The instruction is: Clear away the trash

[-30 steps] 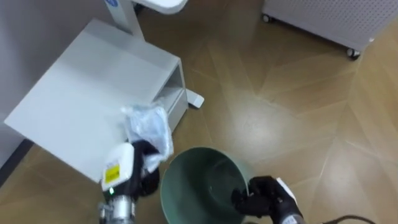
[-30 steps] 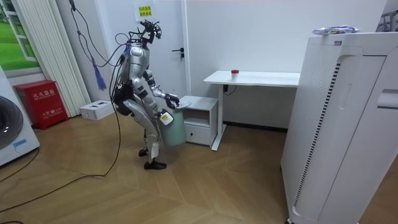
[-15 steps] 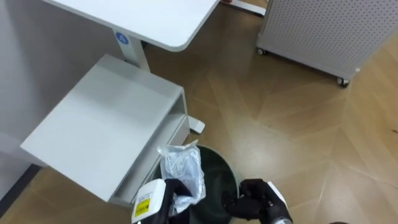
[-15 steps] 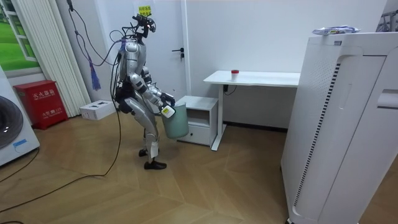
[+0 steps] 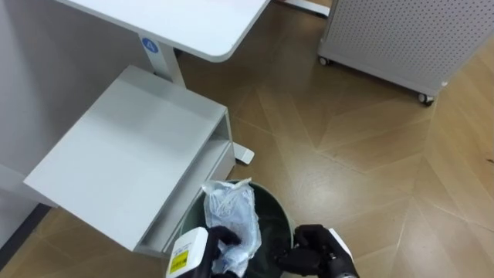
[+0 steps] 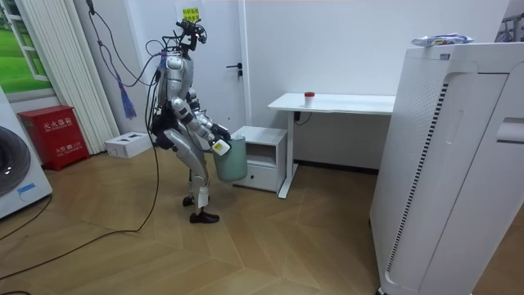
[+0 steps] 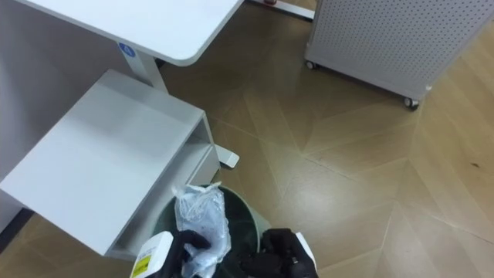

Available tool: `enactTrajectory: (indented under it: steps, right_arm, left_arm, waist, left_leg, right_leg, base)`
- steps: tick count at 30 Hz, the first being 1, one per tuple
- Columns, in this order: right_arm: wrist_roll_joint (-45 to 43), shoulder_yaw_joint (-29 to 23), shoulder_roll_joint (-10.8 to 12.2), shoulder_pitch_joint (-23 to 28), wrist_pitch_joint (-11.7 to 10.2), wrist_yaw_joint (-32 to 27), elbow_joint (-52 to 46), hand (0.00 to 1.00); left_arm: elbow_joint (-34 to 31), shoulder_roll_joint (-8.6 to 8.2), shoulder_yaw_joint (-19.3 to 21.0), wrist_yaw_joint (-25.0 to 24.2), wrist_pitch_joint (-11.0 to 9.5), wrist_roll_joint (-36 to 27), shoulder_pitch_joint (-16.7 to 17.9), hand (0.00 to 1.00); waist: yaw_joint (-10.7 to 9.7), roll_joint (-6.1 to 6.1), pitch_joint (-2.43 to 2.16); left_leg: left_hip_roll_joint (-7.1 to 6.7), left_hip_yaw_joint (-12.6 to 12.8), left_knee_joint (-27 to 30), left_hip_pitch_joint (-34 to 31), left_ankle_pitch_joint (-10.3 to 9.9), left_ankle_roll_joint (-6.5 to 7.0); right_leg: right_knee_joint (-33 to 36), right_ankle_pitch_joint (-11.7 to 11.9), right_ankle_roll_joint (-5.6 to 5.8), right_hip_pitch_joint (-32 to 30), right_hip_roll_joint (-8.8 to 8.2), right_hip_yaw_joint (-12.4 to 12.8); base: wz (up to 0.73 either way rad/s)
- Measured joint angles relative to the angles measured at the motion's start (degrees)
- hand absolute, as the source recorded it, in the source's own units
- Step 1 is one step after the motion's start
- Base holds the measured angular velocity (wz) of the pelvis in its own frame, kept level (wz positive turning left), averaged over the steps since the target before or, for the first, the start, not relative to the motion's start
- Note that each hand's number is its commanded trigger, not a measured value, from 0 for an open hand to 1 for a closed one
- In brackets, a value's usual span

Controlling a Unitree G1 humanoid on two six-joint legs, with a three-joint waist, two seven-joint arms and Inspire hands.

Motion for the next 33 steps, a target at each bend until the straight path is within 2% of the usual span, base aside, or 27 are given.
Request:
enactTrajectory:
  steps: [9, 16, 20, 24, 29, 30, 33]
  right_arm:
    - [-0.5, 0.0, 0.2, 0.0, -0.1, 0.2, 0.0, 1.00]
    - [-1.3, 0.0, 0.2, 0.3, -0.1, 1.8, 0.0, 1.00]
    - [-1.8, 0.0, -0.7, 0.6, -0.1, 2.7, 0.1, 1.00]
    - [-2.3, -1.2, -0.7, 1.7, -0.1, 3.8, 0.5, 1.00]
    - [-3.5, -3.3, -0.9, 1.6, -0.1, 4.9, 1.4, 1.00]
    - [-3.5, -4.0, -1.0, 1.6, -0.1, 5.2, 1.6, 1.00]
    - [-3.9, -6.0, -1.3, 1.4, -0.1, 6.1, 1.6, 1.00]
  left_arm:
    - [0.0, -0.07, 0.1, -0.4, 0.0, 0.0, -0.2, 0.00]
    - [0.9, 0.07, 2.4, -2.3, -0.7, 0.0, -0.2, 0.00]
    - [2.1, 0.14, 2.1, -3.7, -0.8, 0.0, -0.1, 0.00]
    - [2.1, 0.44, 2.2, -5.7, -1.2, -0.1, 0.2, 0.00]
    - [1.8, 0.43, 2.2, -8.7, -2.0, 0.0, 0.1, 0.00]
    - [1.8, 0.46, 2.2, -9.9, -2.2, -0.3, 0.2, 0.00]
    - [0.8, 0.55, 2.2, -14.6, -2.3, -4.0, 0.3, 0.00]
  waist:
    - [0.2, 0.00, 0.01]
    - [0.3, 0.01, 0.03]
    - [0.4, 0.04, 0.09]
    - [0.4, -0.07, 0.30]
    - [0.1, -0.07, 0.36]
    - [0.2, -0.11, 0.37]
    - [0.1, -0.06, 0.35]
  left_leg:
    - [-0.02, 0.1, -0.2, -0.2, 0.0, 0.02]
    - [0.03, 0.2, -0.3, 0.3, 0.0, 0.01]
    - [0.15, 0.3, -1.1, 2.0, 0.0, -0.01]
    - [0.14, 0.7, -2.8, 5.8, 0.0, -0.05]
    - [0.29, 1.0, -5.6, 10.2, 0.1, -0.21]
    - [0.31, 1.2, -6.4, 11.5, 0.1, -0.22]
    - [0.11, 1.8, -8.1, 14.0, 0.1, -0.24]
  right_leg:
    - [-0.1, 0.0, 0.02, -0.3, -0.03, 0.0]
    - [-0.2, 0.0, 0.01, 0.0, -0.01, 0.0]
    - [-1.2, 0.0, 0.00, 1.9, 0.26, -0.2]
    - [-2.9, 0.1, 0.23, 5.5, 0.87, 0.0]
    - [-5.8, 0.5, 0.71, 9.8, 1.58, 0.2]
    - [-6.8, 0.8, 0.90, 10.9, 2.02, 0.6]
    - [-7.5, 0.7, 1.29, 12.8, 1.94, 1.1]
  base:
    - [0.00]
    - [0.00]
    - [-0.01]
    - [-0.06]
    - [-0.08]
    - [-0.12]
    - [-0.10]
